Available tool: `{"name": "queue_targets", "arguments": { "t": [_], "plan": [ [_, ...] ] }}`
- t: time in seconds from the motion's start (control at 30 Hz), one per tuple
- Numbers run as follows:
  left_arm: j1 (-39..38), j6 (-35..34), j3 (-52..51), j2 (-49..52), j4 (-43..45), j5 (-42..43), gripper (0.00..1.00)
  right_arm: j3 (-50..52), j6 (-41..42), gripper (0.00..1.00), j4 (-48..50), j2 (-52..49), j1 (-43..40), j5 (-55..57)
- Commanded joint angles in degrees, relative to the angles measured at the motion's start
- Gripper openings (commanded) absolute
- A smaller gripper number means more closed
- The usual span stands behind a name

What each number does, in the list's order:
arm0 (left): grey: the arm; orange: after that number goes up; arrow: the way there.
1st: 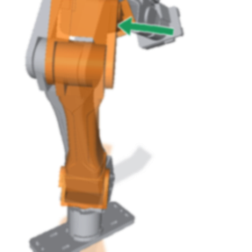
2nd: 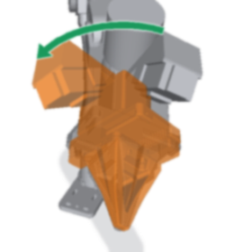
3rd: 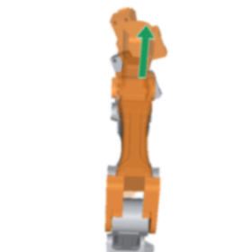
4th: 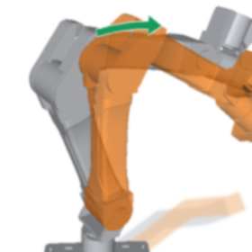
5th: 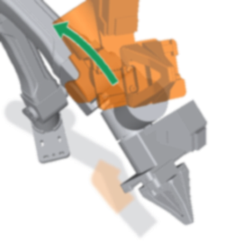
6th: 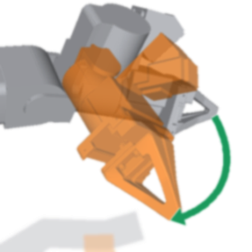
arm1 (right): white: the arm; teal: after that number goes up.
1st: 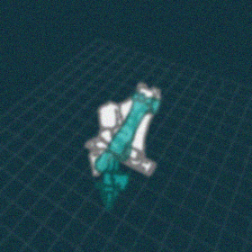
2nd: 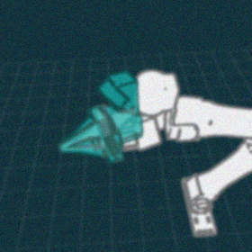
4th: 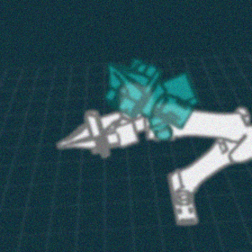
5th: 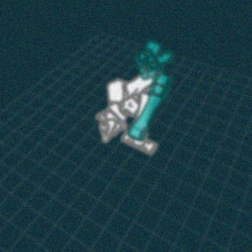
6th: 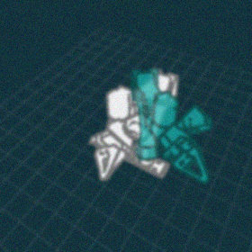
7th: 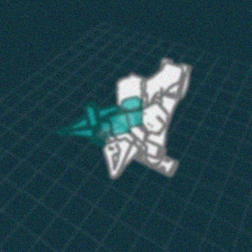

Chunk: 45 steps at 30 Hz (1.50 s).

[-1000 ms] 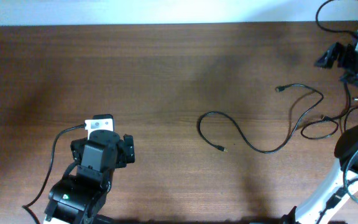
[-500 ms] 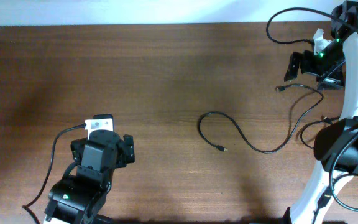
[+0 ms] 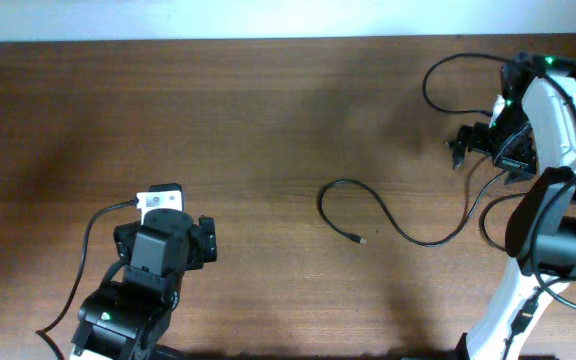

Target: Untangle cables

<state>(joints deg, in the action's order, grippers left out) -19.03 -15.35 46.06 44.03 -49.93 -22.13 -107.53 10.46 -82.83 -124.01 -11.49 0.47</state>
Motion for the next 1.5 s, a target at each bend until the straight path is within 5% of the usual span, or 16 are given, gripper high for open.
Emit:
{"name": "queue_targets", "arguments": {
  "t": [0.0,0.17,0.5,0.67,0.87,1.13,1.3,1.47],
  "plan": [
    [0.3,0.9,0.2,-0.3,0.1,-0.6,0.99,4.6,2.1,0.93,5.0,0.7,-0.2,1.4],
    [0.3,0.9,0.2,-0.3,0.1,-0.6,0.99,7.8,2.3,0.89,10.7,0.7,-0.4,1.1],
    [0.3,0.9,0.2,-0.3,0.1,-0.6,0.99,13.9,3.8,0.04,20.0,0.7,-0.6,-2.7],
    [0.3,0.9,0.2,-0.3,0.1,-0.6,0.99,11.5,3.7,0.04,22.5,0.7,-0.6,-10.4],
    [0.3,0.9,0.2,-0.3,0.1,-0.6,0.99,-3.6,4.2,0.04,24.6,0.8,-0.8,-12.1],
    [0.3,0.9,0.2,-0.3,0.1,-0.6,0.99,-29.8,25.9,0.04,37.4,0.8,-11.8,-12.1],
    [0.3,0.9,0.2,-0.3,0.1,-0.6,0.99,-34.6,25.9,0.04,40.2,0.8,-19.7,-10.4],
    [0.3,0.9,0.2,-0.3,0.1,-0.6,0.99,-31.8,16.6,0.04,38.9,0.6,-21.1,-1.9]
  ]
}}
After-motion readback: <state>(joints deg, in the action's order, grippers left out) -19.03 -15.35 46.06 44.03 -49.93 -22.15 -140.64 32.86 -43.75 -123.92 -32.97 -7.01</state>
